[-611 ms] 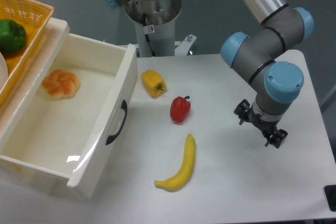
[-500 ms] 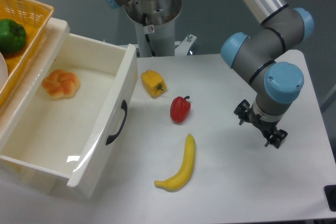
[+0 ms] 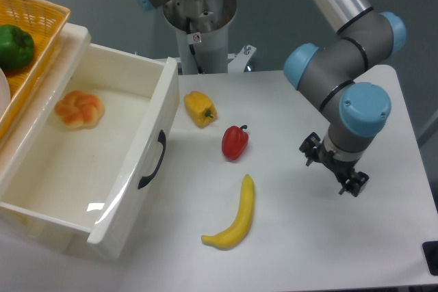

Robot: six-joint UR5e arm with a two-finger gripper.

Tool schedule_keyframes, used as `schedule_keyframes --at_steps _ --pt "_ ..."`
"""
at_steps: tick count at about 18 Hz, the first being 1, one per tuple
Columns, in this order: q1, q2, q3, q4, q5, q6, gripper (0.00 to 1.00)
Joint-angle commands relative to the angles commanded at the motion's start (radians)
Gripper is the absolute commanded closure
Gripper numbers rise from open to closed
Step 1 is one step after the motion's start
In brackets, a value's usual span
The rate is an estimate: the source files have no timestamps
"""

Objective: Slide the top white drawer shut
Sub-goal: 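Move the gripper from its start pose toward the open white drawer, then lower the gripper to the front panel of the open white drawer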

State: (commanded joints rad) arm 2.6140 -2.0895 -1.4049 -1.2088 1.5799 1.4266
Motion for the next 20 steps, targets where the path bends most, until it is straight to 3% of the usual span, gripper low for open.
schedule_keyframes --at_steps 4,7,9,10,12,17,20 --pt "-0.025 0.049 -0.029 -0.002 0.038 -0.023 0.00" --pt "-0.067 0.060 -0.040 0.002 0.031 -0.151 0.00" --pt "-0.097 0.062 -0.039 0.034 0.025 -0.208 0.00" --pt "-0.110 0.063 -0.039 0.038 0.008 -0.230 0.04" --pt "-0.117 0.069 -0.039 0.037 -0.050 -0.317 0.25" --pt "-0.118 0.074 -0.051 0.035 -0.213 -0.561 0.69" --pt "-0.132 0.077 -0.063 0.041 -0.250 -0.669 0.79"
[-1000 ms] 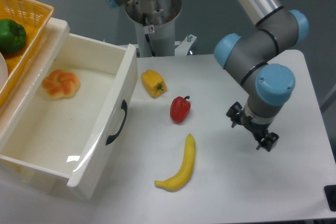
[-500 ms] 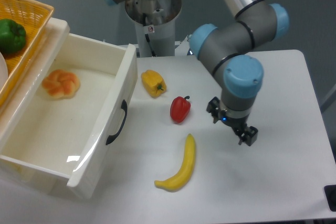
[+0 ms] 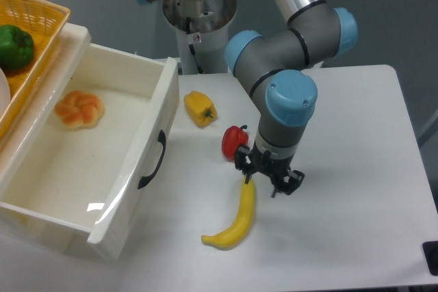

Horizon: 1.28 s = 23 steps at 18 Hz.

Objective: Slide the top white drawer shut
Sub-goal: 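Lower the gripper to the front panel of the open white drawer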

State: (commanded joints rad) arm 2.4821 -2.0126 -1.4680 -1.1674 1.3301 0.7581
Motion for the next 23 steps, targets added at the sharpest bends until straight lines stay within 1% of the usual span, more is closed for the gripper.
schedule_keyframes --at_steps 3,5,7,8,10,12,17,19,23 --pt "-0.005 0.011 -0.003 0.000 -0.061 -0.071 0.86" --pt "-0.002 0.024 -0.008 -0.002 -0.115 -0.082 0.89" --pt "0.001 0.041 -0.029 -0.005 -0.162 -0.083 0.99" --pt "0.000 0.055 -0.043 -0.005 -0.176 -0.083 1.00" --pt "-0.002 0.069 -0.063 -0.011 -0.196 -0.083 1.00" --pt "-0.005 0.069 -0.078 -0.043 -0.239 -0.085 1.00" --pt "-0.009 0.071 -0.083 -0.115 -0.331 -0.095 1.00" --pt "-0.011 0.071 -0.083 -0.127 -0.363 -0.095 1.00" --pt "-0.020 0.072 -0.083 -0.169 -0.377 -0.095 1.00"
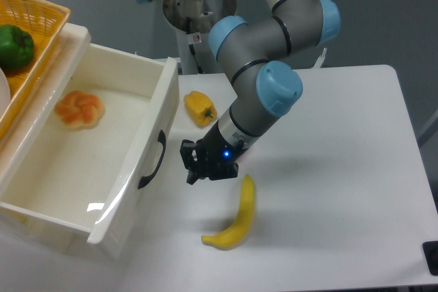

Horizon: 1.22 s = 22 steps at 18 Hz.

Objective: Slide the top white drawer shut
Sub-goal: 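Lower the gripper to the front panel of the open white drawer, then push the drawer front with the gripper into the cabinet until shut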

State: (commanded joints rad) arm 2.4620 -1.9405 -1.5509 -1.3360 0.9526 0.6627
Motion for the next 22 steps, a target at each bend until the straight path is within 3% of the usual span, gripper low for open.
schedule_keyframes --at_steps 10,22 --pt "-0.009 0.029 0.000 -0.058 -0.028 0.009 1.00" --pt "-0.031 0.057 -0.021 -0.068 -0.029 0.008 1.00"
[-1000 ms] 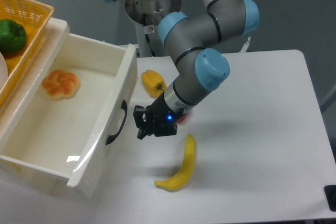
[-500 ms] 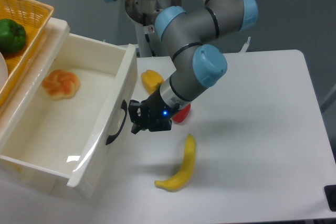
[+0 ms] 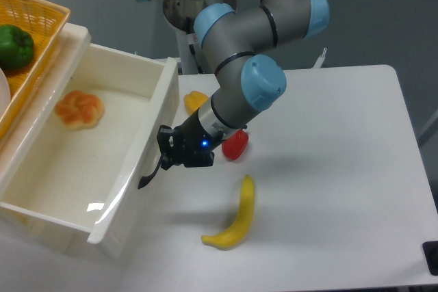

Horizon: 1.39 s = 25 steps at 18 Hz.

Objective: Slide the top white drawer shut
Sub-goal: 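Push the drawer front with the gripper into the cabinet until shut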

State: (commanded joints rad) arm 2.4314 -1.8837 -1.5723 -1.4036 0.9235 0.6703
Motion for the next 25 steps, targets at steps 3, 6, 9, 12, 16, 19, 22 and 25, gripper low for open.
schedule_keyframes --at_steps 3,6,9,12,16,19,22,25 --pt "-0.012 0.002 0.000 0.000 0.002 -0.003 1.00" --pt "-0.026 0.002 0.000 0.000 0.002 -0.008 1.00" --pt "-0.029 0.009 -0.002 -0.002 0.000 -0.008 1.00" --pt "-0.034 0.015 -0.002 -0.020 0.000 -0.008 1.00" --pt "-0.052 0.020 -0.002 -0.020 0.000 -0.008 1.00" --pt "-0.067 0.020 -0.002 -0.020 0.000 -0.009 1.00" --pt "-0.075 0.021 -0.008 -0.020 0.000 -0.008 1.00" --pt "-0.089 0.023 -0.018 -0.020 -0.002 -0.008 1.00"
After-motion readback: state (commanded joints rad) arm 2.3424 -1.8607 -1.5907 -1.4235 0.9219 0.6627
